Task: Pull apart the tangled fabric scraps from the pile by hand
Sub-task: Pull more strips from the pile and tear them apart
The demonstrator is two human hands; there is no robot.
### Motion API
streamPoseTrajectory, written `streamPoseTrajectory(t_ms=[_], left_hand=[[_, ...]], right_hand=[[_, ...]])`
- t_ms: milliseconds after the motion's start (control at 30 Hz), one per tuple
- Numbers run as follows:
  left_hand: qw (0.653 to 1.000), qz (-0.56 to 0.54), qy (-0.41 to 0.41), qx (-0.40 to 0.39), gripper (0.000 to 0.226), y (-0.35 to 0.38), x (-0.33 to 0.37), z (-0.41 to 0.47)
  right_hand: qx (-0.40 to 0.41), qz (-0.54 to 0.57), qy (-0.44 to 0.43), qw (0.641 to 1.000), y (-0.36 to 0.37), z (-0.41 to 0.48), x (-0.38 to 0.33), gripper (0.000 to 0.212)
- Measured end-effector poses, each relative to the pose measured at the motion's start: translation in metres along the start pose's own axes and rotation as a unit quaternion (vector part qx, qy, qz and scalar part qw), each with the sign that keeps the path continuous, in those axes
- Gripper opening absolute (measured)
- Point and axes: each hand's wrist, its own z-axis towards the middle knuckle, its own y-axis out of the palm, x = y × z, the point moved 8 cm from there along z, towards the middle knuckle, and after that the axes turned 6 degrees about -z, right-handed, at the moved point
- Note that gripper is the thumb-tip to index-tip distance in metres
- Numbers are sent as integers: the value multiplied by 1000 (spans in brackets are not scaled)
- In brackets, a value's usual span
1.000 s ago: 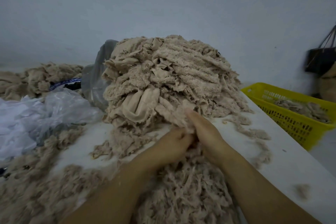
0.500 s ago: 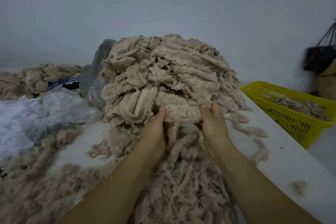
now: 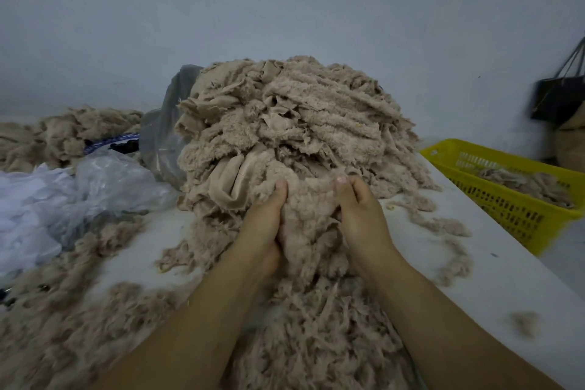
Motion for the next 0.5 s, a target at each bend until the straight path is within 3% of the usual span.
streamPoseTrajectory(t_ms=[200, 500], left_hand=[[999, -28, 26, 35, 44, 3, 3, -2], [995, -9, 33, 96, 59, -6, 5, 3]], right_hand=[[71, 75, 49, 993, -7, -1, 3, 37], [96, 117, 57, 987, -12, 5, 10, 32]])
